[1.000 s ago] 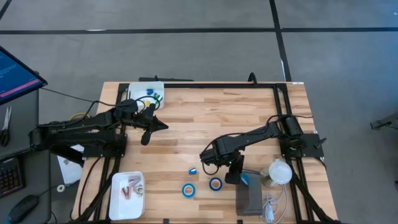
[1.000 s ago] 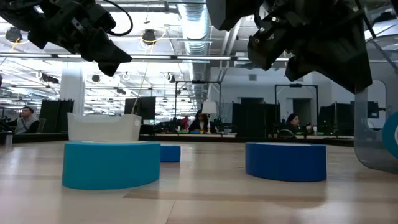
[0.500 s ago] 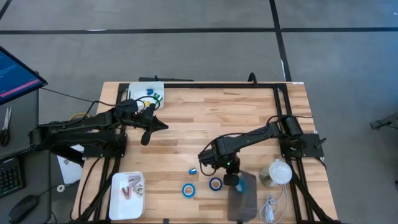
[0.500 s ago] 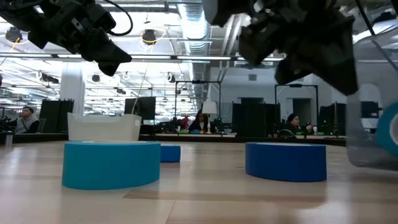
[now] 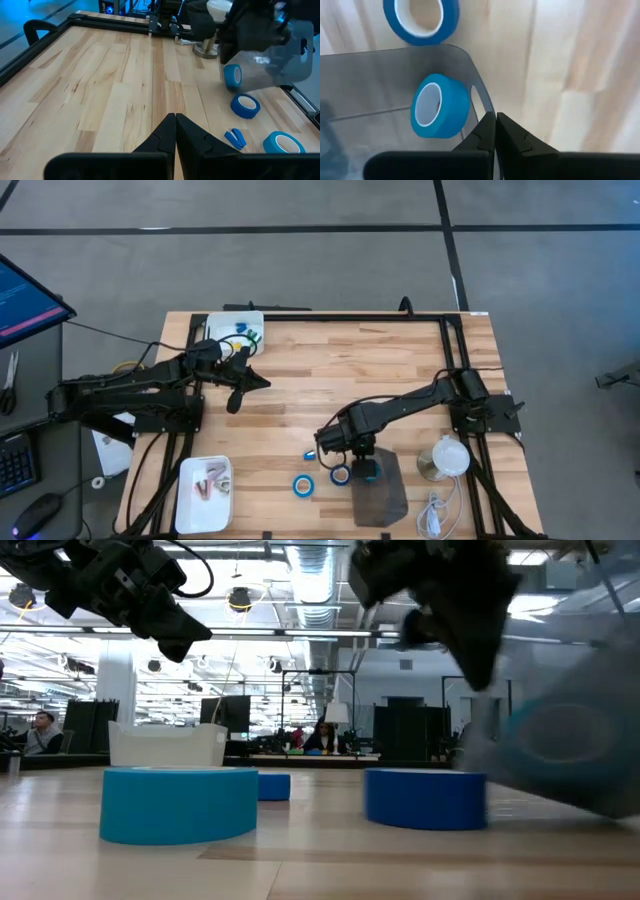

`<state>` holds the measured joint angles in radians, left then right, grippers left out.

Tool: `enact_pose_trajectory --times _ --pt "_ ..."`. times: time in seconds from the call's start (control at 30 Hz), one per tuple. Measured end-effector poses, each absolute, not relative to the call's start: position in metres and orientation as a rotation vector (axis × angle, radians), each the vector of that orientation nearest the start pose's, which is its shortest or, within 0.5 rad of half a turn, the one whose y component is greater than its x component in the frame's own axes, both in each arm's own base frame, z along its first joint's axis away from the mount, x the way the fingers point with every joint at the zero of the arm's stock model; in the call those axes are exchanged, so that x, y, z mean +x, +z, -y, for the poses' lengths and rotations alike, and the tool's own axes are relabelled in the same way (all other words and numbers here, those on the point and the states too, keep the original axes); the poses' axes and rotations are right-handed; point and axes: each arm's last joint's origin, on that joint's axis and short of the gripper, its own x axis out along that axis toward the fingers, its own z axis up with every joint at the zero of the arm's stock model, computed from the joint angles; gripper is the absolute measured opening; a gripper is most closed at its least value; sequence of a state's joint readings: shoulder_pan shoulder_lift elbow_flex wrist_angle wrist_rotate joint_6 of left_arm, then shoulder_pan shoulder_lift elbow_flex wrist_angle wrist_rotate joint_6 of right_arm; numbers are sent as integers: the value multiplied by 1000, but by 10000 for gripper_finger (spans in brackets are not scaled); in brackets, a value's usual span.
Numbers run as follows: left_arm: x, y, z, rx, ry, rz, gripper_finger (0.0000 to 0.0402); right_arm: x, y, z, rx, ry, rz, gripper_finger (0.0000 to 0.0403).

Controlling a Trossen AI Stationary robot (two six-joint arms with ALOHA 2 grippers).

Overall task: Pick and place Stapler, Stapler remover, tape
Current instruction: Adjust the black bin

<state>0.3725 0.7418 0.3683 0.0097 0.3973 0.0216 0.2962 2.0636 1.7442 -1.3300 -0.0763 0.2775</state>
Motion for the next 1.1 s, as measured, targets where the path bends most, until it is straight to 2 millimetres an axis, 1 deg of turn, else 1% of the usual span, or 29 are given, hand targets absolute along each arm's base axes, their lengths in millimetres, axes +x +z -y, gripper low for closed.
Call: enact_pose_trajectory --times 0.1,0.2,0.3,0.4,0.6,0.7,0.9,1.1 --pt "156 215 -49 -115 -28 -337 3 377 232 -115 -15 13 -1594 0" --pt "156 215 -49 -117 -28 -337 3 377 244 -114 -65 -57 -1503 0" --pt "156 215 -49 -118 -28 -337 3 373 254 -114 -106 -136 -1445 0" --pt "156 215 -49 -118 -28 -336 3 368 266 -114 -94 -159 -1401 0" --pt "156 215 -49 -119 -28 -338 3 364 264 -113 -80 -141 -1470 0" --pt "156 215 -49 -119 -28 -337 3 365 261 -115 -73 -121 -1486 0" --pt "156 215 -49 -118 -28 -337 3 365 262 -115 -65 -111 -1481 0" --pt "156 215 -49 -119 -28 -337 3 364 261 -114 -68 -114 -1488 17"
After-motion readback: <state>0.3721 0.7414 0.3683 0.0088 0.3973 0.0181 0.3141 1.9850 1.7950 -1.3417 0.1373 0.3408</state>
